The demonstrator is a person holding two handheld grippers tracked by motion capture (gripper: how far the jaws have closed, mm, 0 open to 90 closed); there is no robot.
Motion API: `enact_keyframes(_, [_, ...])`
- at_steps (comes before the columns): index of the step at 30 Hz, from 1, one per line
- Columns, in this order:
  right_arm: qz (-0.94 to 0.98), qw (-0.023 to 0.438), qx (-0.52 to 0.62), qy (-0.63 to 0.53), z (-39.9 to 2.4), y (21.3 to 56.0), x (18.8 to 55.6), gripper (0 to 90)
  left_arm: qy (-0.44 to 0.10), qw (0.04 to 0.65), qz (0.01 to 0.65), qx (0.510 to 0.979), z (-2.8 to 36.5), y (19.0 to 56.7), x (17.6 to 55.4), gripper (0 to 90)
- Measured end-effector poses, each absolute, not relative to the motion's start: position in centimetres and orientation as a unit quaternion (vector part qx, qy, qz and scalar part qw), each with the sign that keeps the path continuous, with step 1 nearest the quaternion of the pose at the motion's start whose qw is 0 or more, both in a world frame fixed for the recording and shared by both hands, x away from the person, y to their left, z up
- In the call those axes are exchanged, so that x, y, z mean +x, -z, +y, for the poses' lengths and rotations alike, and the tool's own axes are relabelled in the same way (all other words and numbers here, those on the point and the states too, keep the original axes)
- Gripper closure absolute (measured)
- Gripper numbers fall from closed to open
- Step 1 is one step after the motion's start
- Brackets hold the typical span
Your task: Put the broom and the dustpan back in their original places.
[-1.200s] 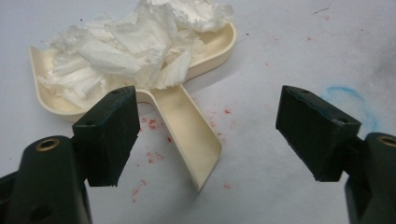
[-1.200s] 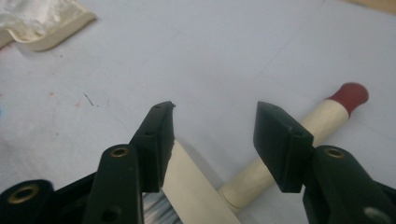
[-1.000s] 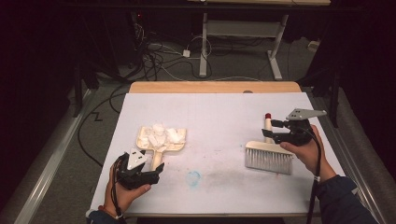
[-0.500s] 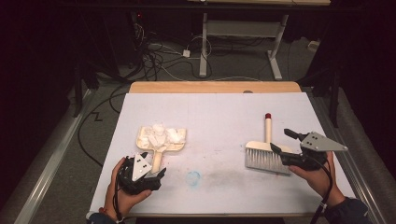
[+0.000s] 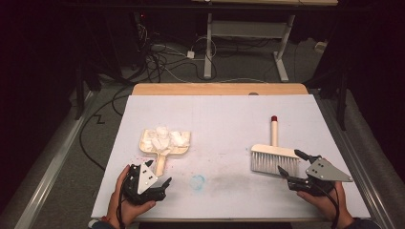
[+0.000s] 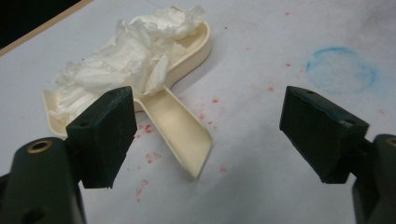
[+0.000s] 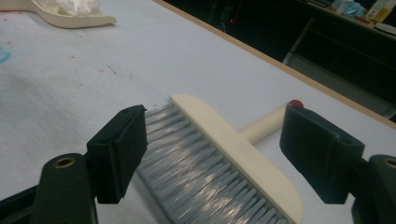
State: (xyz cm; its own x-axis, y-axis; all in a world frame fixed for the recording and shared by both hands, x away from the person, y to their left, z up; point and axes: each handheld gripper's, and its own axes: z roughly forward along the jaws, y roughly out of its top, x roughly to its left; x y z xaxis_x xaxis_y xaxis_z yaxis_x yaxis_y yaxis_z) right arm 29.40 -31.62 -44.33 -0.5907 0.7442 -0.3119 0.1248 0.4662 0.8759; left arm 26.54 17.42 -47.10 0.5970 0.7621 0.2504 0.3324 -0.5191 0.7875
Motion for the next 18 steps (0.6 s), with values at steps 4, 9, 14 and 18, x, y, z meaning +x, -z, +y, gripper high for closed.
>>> enact_keyframes(4, [0.778,0.358,0.272,-0.437,-31.32,44.17,29.17,24.5,-0.298,0.352,0.332,0.823,17.32,47.22,26.53,17.8])
enact_keyframes(9, [0.777,0.361,0.273,-0.436,-31.29,44.11,29.32,24.4,-0.295,0.354,0.331,0.824,17.3,47.3,26.57,17.8])
enact_keyframes(14, [0.781,0.367,0.271,-0.428,-31.03,44.32,29.58,24.7,-0.294,0.351,0.332,0.825,17.43,47.3,26.46,17.7])
enact_keyframes(18, [0.781,0.369,0.271,-0.425,-30.86,44.4,29.67,24.7,-0.295,0.349,0.334,0.825,17.36,47.34,26.57,17.7])
